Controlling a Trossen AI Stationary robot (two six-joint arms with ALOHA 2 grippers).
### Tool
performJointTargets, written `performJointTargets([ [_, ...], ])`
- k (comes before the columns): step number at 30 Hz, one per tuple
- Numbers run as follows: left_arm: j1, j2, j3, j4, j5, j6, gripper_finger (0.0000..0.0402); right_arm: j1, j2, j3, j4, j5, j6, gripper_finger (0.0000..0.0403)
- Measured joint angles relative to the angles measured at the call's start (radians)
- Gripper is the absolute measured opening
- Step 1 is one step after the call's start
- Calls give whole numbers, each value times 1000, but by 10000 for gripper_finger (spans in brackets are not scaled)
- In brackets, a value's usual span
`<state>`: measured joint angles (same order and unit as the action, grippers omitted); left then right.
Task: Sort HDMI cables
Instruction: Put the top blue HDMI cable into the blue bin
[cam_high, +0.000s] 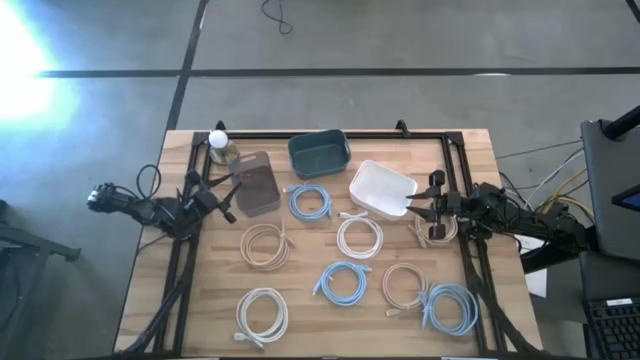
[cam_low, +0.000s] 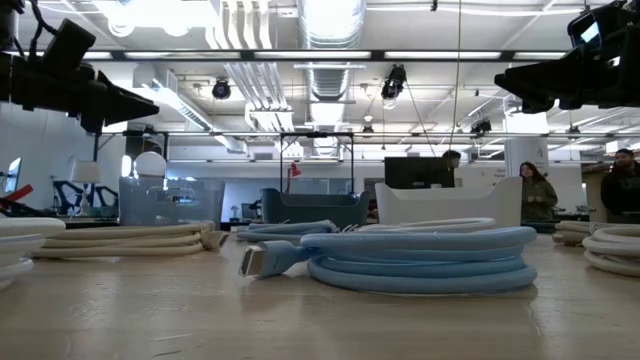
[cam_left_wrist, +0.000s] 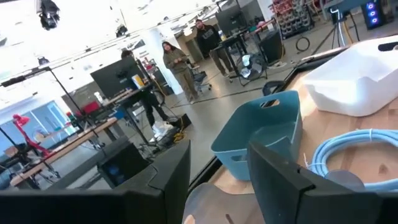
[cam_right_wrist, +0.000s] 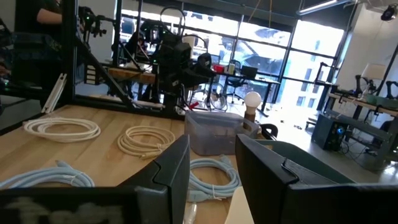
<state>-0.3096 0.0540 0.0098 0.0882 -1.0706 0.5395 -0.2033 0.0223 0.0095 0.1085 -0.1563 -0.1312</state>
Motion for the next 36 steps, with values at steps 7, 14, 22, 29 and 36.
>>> performJointTargets([
  [7,0,0,0,10,74,-444,163,0,0,0,0,0,0,123],
  [14,0,0,0,9,46,-660,163,0,0,0,2,0,80,123],
  [22,0,0,0,9,-4,-576,163,0,0,0,42,25,34,123],
  [29,0,3,0,96,229,-521,163,0,1,0,209,26,78,123],
  [36,0,48,1,430,362,-331,163,0,90,1,404,27,219,126],
])
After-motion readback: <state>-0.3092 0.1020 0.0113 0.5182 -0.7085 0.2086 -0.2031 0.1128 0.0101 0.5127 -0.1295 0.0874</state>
